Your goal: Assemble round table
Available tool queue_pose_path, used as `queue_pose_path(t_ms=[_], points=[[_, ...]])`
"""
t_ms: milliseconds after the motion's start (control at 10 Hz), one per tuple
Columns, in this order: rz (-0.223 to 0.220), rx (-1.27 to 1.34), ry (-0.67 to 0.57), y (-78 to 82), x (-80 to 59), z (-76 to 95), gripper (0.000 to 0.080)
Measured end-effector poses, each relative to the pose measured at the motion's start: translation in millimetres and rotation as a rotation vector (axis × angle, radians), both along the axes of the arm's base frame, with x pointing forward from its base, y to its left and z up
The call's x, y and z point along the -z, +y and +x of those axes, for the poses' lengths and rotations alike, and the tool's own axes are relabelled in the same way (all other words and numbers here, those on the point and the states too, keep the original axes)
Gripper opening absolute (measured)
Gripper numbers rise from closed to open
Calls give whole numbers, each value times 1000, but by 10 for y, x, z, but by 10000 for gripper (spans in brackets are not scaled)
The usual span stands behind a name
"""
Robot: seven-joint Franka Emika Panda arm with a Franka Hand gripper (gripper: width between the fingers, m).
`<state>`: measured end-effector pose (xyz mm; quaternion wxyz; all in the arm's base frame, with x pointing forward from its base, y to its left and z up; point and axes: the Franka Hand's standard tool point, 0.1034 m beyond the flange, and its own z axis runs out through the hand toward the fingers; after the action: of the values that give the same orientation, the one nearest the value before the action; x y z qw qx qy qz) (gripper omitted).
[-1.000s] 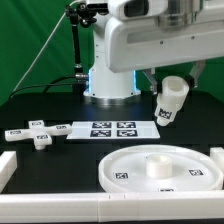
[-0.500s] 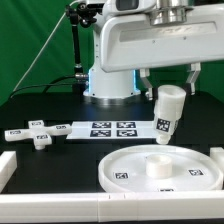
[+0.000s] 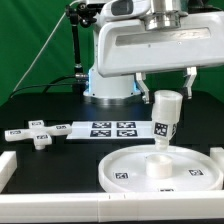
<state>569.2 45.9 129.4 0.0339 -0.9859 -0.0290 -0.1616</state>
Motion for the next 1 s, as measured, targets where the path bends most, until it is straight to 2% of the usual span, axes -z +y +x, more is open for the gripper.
queue_pose_path(t_ms=[200, 700, 1000], points=[[0, 0, 2, 0, 11, -4, 412], [-4, -6, 21, -24, 168, -26, 412], [-4, -6, 20, -20, 196, -22, 412]])
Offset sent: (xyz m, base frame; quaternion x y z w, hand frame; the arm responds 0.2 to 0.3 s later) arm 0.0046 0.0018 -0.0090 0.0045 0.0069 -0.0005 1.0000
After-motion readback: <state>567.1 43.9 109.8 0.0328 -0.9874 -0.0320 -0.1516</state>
